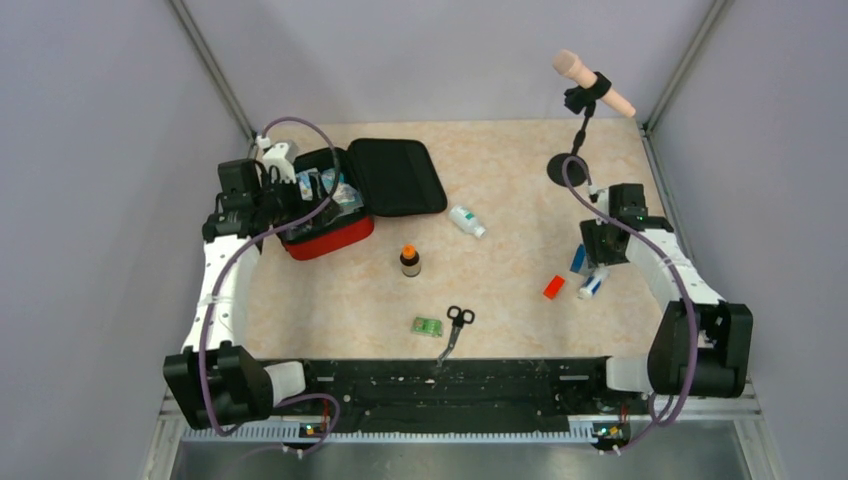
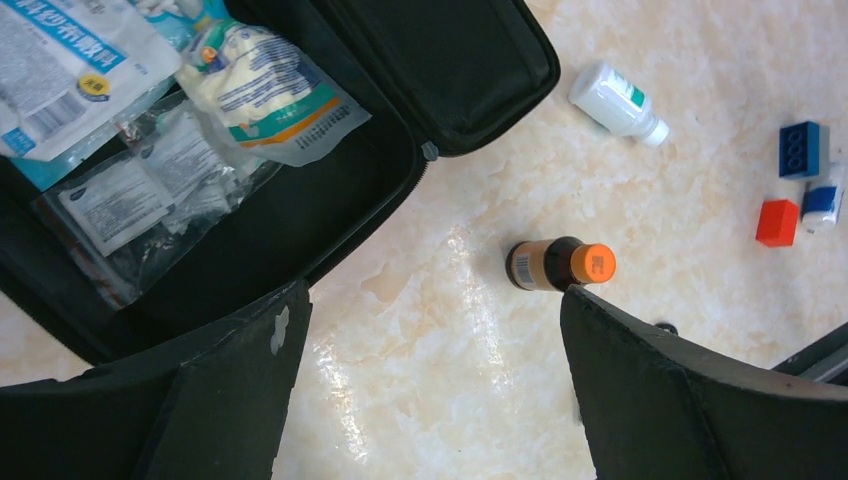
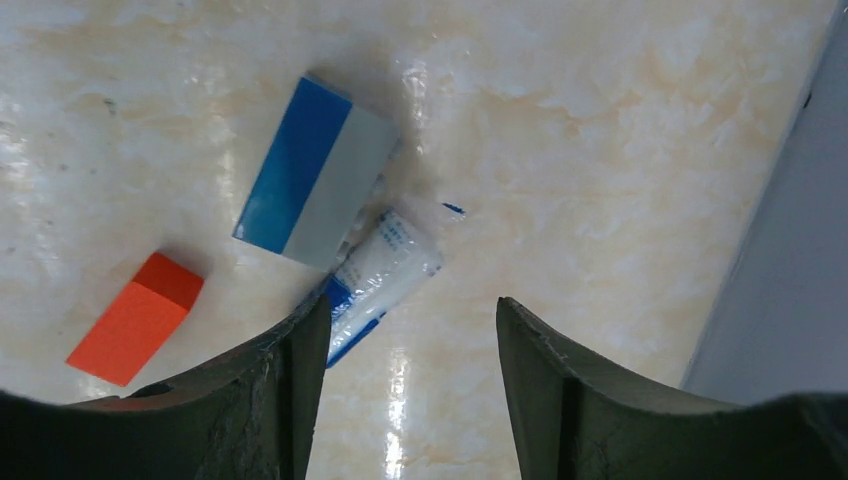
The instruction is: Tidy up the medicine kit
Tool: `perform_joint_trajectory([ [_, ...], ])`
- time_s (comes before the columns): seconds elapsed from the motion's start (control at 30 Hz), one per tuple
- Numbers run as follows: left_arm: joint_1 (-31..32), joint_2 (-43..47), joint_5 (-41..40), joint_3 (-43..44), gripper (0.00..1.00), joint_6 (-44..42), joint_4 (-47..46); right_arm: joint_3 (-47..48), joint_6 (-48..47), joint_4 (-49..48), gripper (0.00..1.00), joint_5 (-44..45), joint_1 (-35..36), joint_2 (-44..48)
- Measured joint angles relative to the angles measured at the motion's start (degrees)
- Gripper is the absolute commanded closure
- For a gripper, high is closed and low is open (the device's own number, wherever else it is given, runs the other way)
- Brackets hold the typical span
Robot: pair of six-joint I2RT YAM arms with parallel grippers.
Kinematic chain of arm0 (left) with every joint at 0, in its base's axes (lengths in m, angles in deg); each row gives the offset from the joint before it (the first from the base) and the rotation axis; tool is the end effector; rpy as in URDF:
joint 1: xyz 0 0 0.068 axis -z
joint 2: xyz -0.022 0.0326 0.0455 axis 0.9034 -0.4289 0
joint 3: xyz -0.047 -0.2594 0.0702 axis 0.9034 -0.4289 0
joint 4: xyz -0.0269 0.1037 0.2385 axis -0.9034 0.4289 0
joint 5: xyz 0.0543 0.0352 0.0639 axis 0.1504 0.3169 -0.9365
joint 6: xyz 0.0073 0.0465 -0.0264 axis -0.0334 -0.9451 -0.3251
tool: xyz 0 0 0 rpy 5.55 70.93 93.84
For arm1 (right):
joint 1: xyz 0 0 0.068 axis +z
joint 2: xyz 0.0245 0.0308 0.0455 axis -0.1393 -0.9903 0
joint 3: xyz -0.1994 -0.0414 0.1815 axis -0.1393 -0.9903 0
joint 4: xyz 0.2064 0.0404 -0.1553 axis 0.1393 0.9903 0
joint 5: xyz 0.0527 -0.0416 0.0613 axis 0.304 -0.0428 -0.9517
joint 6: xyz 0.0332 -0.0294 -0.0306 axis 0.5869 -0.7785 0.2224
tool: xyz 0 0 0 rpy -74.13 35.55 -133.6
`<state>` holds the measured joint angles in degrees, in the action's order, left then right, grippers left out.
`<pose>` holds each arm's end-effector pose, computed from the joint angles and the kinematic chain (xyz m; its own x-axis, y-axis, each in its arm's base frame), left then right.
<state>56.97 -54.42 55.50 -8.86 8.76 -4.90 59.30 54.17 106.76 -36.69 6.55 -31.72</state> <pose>0.2612 0.0151 0.3315 -0.6015 -0.0637 -0.7963 0.3330 0.8861 -0.3224 0.2528 -0.0106 0.2272 -0.8753 -0.1800 -0.4488 -0.0976 0.9748 -0.2006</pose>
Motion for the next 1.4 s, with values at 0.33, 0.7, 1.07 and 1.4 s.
perform_joint_trajectory([
  [0.33,-5.7,0.37,1.95,-0.96,0.06,10.12,-2.38,0.02,-3.63,1.16,0.44,-1.03,-6.32,-8.59],
  [0.7,-6.62,1.49,3.8,-3.13,0.15,13.68,-5.16,0.0,-5.27,1.11,0.88,-6.08,-6.49,-10.93],
  [1.07,-6.49,1.64,7.93,-4.83,0.23,16.83,-8.74,1.49,-8.22,4.87,1.0,-6.64,-6.51,1.86],
  [1.4,-0.79,1.38,12.17,-5.05,0.2,18.8,-13.4,11.19,-8.92,7.78,1.0,-21.51,-6.54,14.75],
])
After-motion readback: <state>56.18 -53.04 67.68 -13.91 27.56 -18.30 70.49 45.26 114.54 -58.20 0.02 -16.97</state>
